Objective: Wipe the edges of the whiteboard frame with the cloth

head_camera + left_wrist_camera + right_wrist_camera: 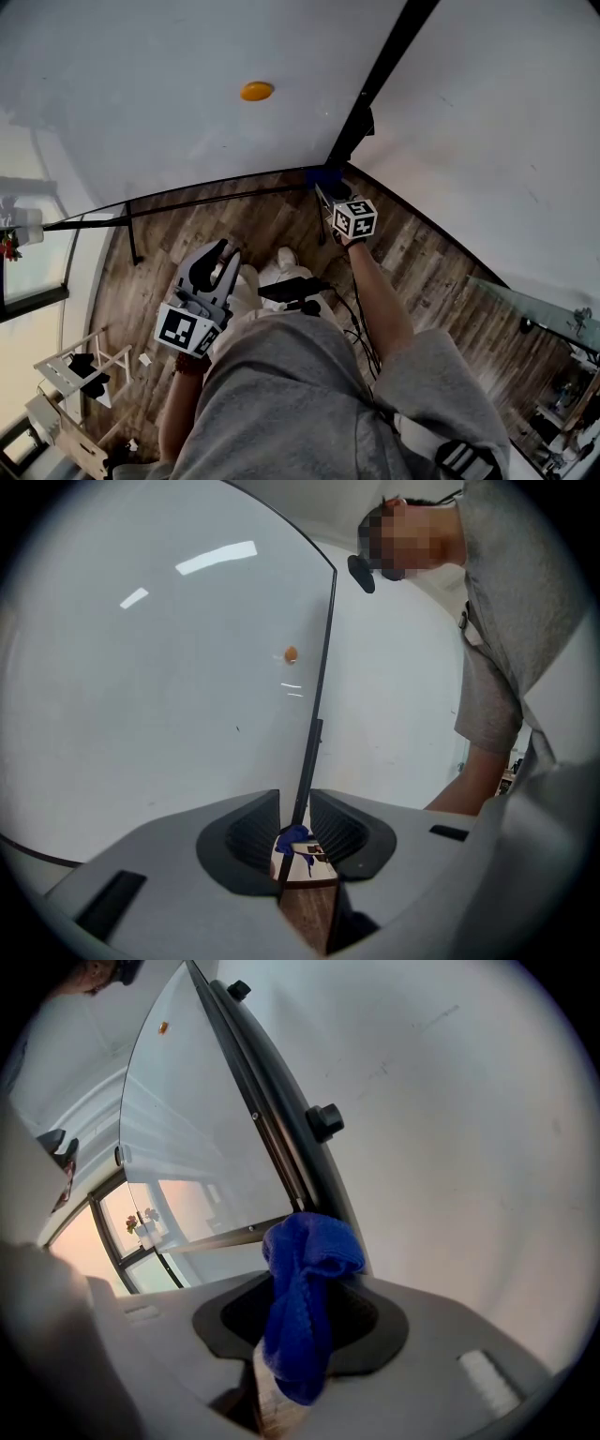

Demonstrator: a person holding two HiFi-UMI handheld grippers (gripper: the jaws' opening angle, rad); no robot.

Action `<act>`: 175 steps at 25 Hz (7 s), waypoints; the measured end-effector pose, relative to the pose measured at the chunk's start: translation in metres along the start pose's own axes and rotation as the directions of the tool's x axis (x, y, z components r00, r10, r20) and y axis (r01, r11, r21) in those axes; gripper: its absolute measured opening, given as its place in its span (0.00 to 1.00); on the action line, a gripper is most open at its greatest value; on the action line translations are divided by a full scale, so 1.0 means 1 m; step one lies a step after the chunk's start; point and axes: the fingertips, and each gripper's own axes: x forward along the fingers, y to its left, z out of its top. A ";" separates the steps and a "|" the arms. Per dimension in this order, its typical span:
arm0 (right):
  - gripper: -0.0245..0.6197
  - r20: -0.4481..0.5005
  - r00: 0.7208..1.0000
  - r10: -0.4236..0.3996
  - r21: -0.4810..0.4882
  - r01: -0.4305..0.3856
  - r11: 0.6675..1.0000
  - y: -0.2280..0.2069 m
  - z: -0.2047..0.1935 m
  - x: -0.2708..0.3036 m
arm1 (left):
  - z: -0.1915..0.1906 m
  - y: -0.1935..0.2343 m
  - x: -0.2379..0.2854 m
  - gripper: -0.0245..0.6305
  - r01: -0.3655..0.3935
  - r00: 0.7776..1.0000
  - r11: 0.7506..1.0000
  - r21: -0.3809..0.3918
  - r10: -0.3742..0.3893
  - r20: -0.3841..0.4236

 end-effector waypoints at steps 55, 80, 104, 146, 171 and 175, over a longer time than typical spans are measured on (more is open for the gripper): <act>0.28 -0.030 0.987 -0.161 -0.008 0.161 0.987 0.030 0.008 0.026 | -0.025 0.007 -0.005 0.19 -0.025 0.999 0.999 -0.040 0.024 -0.033; 0.28 -0.021 0.996 -0.082 0.086 0.084 0.993 0.060 0.001 0.052 | -0.036 0.032 -0.021 0.19 -0.077 0.996 0.996 -0.033 0.075 -0.056; 0.28 -0.038 0.999 -0.031 0.136 0.036 0.990 0.099 -0.006 0.084 | -0.038 0.073 -0.045 0.18 -0.138 0.989 0.990 -0.035 0.135 -0.065; 0.28 -0.095 0.995 -0.020 0.153 0.034 0.988 0.155 -0.018 0.127 | -0.047 0.154 -0.103 0.17 -0.237 0.971 0.967 -0.091 0.235 -0.030; 0.28 -0.144 0.990 0.013 0.165 0.011 0.986 0.201 -0.031 0.155 | -0.043 0.225 -0.130 0.17 -0.237 0.972 0.965 -0.114 0.236 -0.017; 0.28 -0.134 0.991 0.012 0.155 0.009 0.988 0.213 -0.031 0.164 | -0.046 0.236 -0.135 0.17 -0.213 0.977 0.971 -0.113 0.213 -0.007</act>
